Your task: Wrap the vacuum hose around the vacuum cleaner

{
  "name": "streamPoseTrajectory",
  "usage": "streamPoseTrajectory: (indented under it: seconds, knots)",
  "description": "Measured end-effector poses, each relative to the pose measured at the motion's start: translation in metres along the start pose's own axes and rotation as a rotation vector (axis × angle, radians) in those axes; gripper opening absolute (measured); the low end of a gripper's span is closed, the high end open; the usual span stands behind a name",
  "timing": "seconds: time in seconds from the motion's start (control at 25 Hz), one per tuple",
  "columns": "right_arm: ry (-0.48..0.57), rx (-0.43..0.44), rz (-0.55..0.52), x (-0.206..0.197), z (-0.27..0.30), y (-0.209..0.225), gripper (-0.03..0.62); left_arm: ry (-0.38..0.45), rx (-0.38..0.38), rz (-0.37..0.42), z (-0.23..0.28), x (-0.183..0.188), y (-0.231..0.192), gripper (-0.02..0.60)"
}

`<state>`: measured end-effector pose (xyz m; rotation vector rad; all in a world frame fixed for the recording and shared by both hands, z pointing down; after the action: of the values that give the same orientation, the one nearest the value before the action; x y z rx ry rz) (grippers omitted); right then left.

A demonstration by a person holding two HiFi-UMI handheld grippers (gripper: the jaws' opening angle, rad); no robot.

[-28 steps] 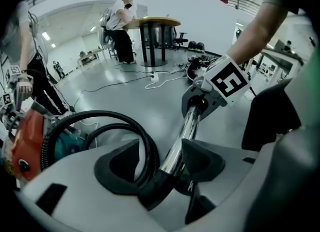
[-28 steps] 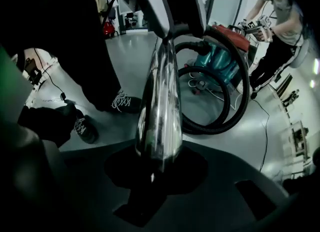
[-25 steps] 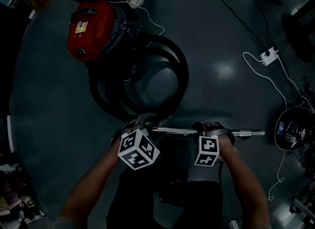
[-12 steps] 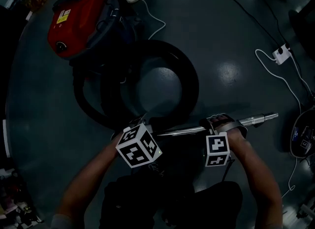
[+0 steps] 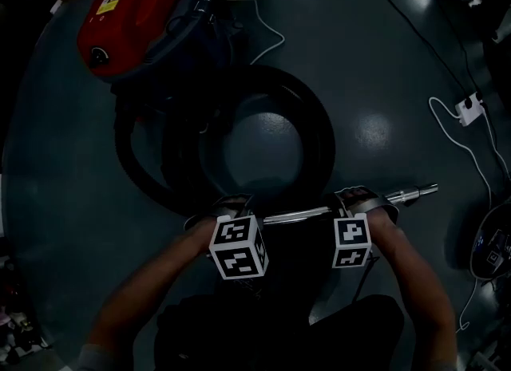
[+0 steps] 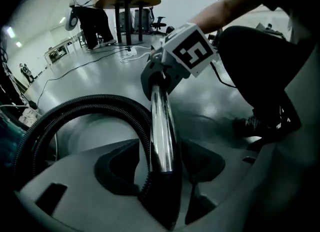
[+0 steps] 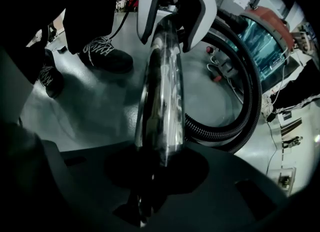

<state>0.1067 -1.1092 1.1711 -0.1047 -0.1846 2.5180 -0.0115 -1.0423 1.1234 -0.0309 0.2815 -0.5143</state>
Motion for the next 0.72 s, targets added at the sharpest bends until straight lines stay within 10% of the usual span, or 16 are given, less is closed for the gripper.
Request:
streamPoseTrajectory:
  seconds: [0.72]
  knots:
    - [0.039, 0.154, 0.100, 0.012, 0.041, 0.005, 0.092, -0.056, -0.025, -0.004, 0.047, -0.022, -0.016, 0.222]
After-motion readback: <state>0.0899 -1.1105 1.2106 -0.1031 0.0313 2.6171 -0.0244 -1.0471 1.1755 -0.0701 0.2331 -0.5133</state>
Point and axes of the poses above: the fingertips, and each gripper's own axes: z forward along the fingers, y to its right, x out of its top, the point moved 6 cm from there along -z, backward along the fingers, and after that the axes turned 9 degrees about -y, right-handed, at the moved point
